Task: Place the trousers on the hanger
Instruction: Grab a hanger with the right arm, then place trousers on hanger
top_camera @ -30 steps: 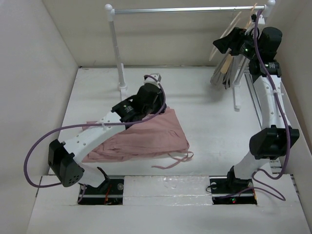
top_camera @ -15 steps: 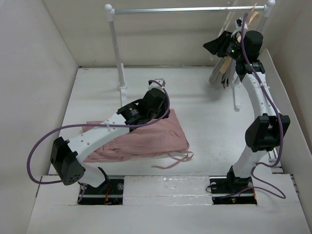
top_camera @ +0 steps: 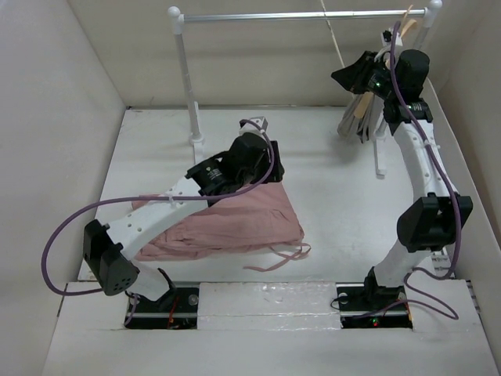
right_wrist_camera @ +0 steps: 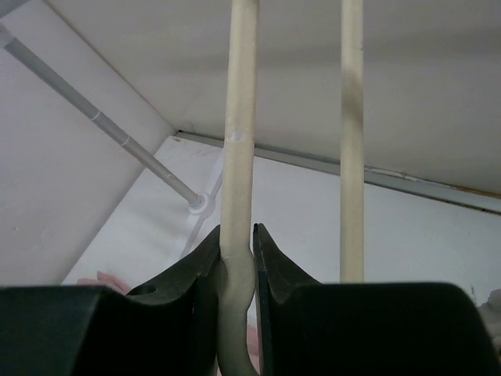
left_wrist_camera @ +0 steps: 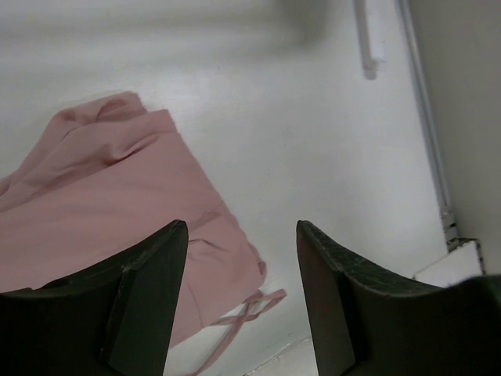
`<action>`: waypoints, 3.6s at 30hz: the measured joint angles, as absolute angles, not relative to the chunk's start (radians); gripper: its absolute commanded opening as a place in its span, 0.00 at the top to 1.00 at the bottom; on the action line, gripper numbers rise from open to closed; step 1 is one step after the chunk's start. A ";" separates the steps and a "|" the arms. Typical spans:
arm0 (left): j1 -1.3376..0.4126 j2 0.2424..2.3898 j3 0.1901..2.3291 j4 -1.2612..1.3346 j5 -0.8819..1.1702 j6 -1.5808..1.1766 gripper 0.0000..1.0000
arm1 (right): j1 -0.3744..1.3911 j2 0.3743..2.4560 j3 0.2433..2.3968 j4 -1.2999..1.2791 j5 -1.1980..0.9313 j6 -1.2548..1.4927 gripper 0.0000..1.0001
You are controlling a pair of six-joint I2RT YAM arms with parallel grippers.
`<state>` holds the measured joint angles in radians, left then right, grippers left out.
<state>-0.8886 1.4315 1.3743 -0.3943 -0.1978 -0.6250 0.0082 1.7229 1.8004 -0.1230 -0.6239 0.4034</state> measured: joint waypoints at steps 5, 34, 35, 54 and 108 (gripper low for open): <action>-0.889 1.434 1.530 -0.399 -0.175 -0.603 0.45 | 0.008 1.600 1.710 -0.129 -0.635 0.363 0.92; -0.889 1.665 1.778 -0.253 -0.140 -0.709 0.29 | 0.160 1.171 1.159 -0.264 -0.526 0.127 0.97; -0.889 1.669 1.770 -0.248 -0.146 -0.717 0.29 | 0.171 1.159 1.146 -0.270 -0.514 0.125 0.97; -0.889 1.749 1.728 -0.146 -0.192 -0.821 0.64 | 0.362 1.023 1.017 -0.379 -0.257 0.120 0.96; -1.132 1.595 0.900 0.173 -0.379 -1.317 1.00 | 0.149 0.980 0.746 -0.558 -0.655 -0.186 0.94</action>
